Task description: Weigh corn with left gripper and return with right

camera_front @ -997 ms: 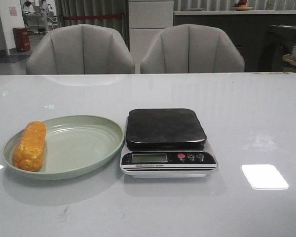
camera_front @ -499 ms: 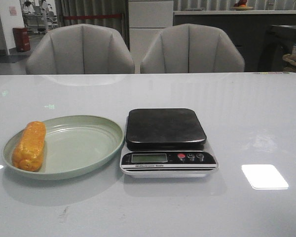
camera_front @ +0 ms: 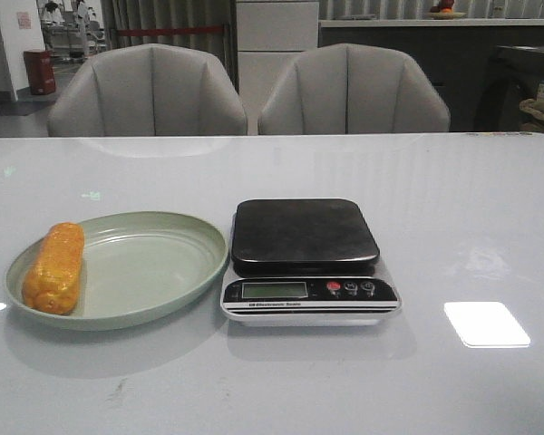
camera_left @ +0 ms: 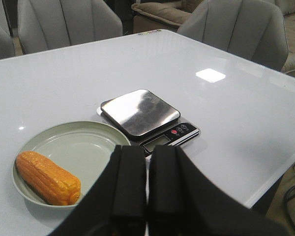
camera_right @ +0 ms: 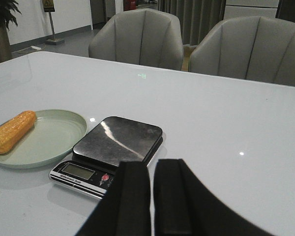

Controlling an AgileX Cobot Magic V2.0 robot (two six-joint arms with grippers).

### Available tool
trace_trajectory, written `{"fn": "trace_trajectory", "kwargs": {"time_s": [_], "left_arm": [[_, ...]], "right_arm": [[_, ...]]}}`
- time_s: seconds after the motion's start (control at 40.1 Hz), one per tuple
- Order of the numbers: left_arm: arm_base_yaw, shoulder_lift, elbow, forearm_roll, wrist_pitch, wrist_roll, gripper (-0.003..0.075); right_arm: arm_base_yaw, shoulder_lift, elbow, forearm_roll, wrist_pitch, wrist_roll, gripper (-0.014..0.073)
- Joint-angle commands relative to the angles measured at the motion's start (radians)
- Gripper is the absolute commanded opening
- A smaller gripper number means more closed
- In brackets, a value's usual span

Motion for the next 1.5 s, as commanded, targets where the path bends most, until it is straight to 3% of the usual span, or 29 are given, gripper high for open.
{"fn": "trace_trajectory", "kwargs": {"time_s": [0.0,0.374,0.523,0.748,1.047,1.246,1.371,1.471], "left_arm": [[-0.004,0.01,-0.028,-0.003,-0.076,-0.002,0.0114],[0.013,0.01,-0.01,0.002,-0.09,-0.002,0.0114],[0.161,0.01,0.039,0.05,-0.189,-0.002,0.0114],[0.482,-0.023,0.179,0.052,-0.487,-0.002,0.0114],[0.699,-0.137,0.317,0.052,-0.538,-0.01,0.0114],[0.734,-0.17,0.424,0.052,-0.641,-0.012,0.0114],[0.734,-0.206,0.422,0.052,-0.504,-0.012,0.0114],[0.732,-0.204,0.422,0.052,-0.49,-0.012,0.0114]], "right_arm": [[-0.007,0.008,-0.027,-0.007,-0.088,-0.01,0.0198],[-0.007,0.008,-0.027,-0.007,-0.088,-0.01,0.0198],[-0.007,0.008,-0.027,-0.007,-0.088,-0.01,0.0198],[-0.007,0.008,-0.027,-0.007,-0.088,-0.01,0.0198],[-0.007,0.008,-0.027,-0.007,-0.088,-0.01,0.0198],[-0.007,0.008,-0.027,-0.007,-0.088,-0.01,0.0198],[-0.007,0.008,-0.027,-0.007,-0.087,-0.01,0.0198],[-0.007,0.008,-0.027,-0.007,-0.087,-0.01,0.0198]]}}
